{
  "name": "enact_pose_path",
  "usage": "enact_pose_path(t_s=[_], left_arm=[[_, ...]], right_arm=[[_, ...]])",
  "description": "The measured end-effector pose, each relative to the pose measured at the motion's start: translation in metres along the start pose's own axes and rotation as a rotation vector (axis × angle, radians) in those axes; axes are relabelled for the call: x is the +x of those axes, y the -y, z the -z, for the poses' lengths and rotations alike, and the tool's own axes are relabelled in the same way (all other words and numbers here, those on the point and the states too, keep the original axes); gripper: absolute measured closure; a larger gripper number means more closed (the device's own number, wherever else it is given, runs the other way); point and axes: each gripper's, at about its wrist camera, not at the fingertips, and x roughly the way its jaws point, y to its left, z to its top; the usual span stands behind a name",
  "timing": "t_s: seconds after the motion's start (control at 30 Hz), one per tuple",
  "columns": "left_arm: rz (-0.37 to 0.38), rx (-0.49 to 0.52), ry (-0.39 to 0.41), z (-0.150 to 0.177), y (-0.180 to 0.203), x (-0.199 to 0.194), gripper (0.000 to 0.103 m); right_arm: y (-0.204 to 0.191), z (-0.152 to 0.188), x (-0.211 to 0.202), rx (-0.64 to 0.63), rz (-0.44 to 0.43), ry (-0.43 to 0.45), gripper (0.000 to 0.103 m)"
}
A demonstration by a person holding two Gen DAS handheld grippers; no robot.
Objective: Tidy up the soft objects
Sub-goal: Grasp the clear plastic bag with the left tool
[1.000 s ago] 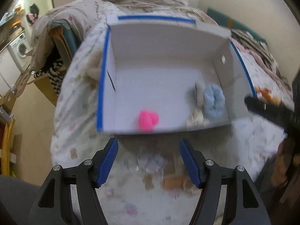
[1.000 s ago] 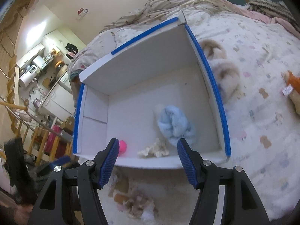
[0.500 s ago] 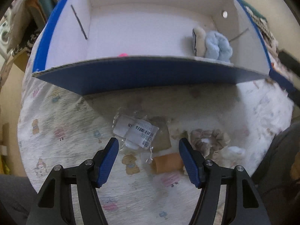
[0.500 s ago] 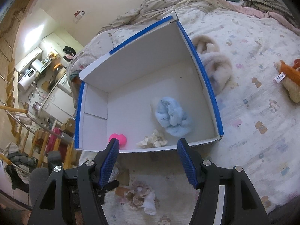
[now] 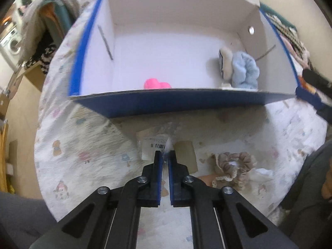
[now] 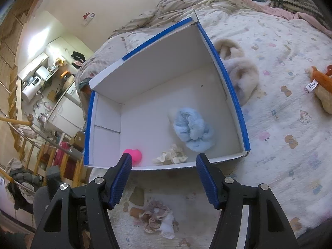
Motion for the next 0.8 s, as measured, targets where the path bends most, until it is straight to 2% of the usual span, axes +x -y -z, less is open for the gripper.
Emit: enact_pose_path(t_s=[0.2,0.4,0.53,0.67,0.8], left_arm=[[0.043,-0.111,0.078,0.007,-0.017,-0.049,0.098],[0.054,-0.139,0.166,0.005,-0.023,-0.089,0.098],[0.043,-0.121,0.247,-0.015,-0.02,-0.104,0.098],[0.047,-0.122,0.292,-0.046,-0.017,-0.107,0.098],[-0.003,-0.102,0.307,-0.08,-0.013,-0.096,0.098]], right_arm=[[-0.001,0.0,0.001,0.003,-0.003,-0.001,0.036],[-0.001,0.0,0.001,0.005,-0.005,0.0,0.036],[-0.001,0.0,0.001,0.003,-0.004,0.0,0.035],[-0.001,0.001,0.002,-0.001,0.001,0.001,0.035],[-0.001,0.001,0.002,0.0,-0.001,0.002,0.035]])
